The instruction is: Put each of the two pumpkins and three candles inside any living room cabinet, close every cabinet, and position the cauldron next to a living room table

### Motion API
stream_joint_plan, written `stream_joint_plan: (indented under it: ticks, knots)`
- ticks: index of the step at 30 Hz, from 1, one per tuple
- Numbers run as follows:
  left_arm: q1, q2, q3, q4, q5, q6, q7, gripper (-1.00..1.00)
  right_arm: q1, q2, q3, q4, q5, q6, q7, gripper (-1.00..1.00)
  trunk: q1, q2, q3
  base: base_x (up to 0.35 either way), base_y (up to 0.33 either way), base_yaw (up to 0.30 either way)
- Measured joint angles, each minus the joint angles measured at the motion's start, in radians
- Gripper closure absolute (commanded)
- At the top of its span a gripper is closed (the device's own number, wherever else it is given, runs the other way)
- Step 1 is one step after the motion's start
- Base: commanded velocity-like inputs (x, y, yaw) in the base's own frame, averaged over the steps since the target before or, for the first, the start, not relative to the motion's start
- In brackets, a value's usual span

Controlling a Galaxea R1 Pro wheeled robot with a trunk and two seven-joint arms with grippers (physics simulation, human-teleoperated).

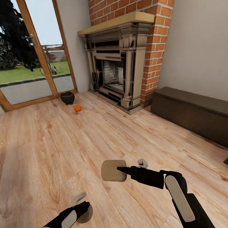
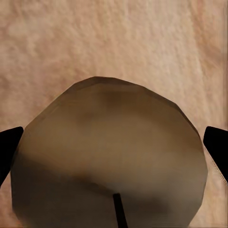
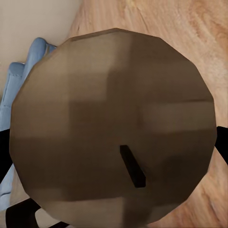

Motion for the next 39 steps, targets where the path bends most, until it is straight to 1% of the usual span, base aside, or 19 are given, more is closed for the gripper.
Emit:
stream_joint_plan:
  ticks: [4,19,23,25,27,30,39]
  knots:
    - [0.0,0.0,0.0,0.0,-0.001,-0.001,0.0,1.0,0.0,-0.001,0.0,-0.001,0.001,0.0,0.0,1.0,-0.001,0.001,0.015,-0.176,0.0,0.0]
    - [0.0,-0.005,-0.002,0.0,-0.003,-0.003,0.013,1.0,0.0,-0.002,0.0,-0.001,0.006,0.001,0.0,1.0,-0.008,0.005,0.073,-0.331,-0.005,0.0]
    - [0.0,-0.007,-0.003,-0.001,-0.002,-0.007,0.013,1.0,0.0,-0.002,0.0,-0.001,0.009,0.001,-0.001,1.0,-0.008,0.005,0.074,-0.242,-0.11,0.0]
    - [0.0,-0.007,-0.004,-0.001,-0.002,-0.009,0.013,1.0,0.0,-0.002,0.0,-0.001,0.009,0.001,-0.001,1.0,-0.008,0.005,0.074,-0.087,-0.048,0.0]
    - [0.0,-0.007,-0.003,-0.001,-0.002,-0.009,0.009,1.0,0.0,-0.001,0.0,0.0,0.0,0.001,-0.001,1.0,-0.008,0.005,0.074,-0.034,-0.017,0.0]
    - [0.0,-0.007,-0.004,-0.001,-0.002,-0.011,0.007,1.0,0.0,-0.002,0.0,0.0,0.002,0.001,-0.001,1.0,-0.008,0.005,0.074,-0.138,-0.005,0.0]
    - [0.0,-0.008,-0.005,-0.001,-0.003,-0.012,0.014,1.0,0.0,-0.002,0.0,0.0,0.005,0.001,-0.002,1.0,-0.008,0.005,0.074,-0.303,-0.001,0.0]
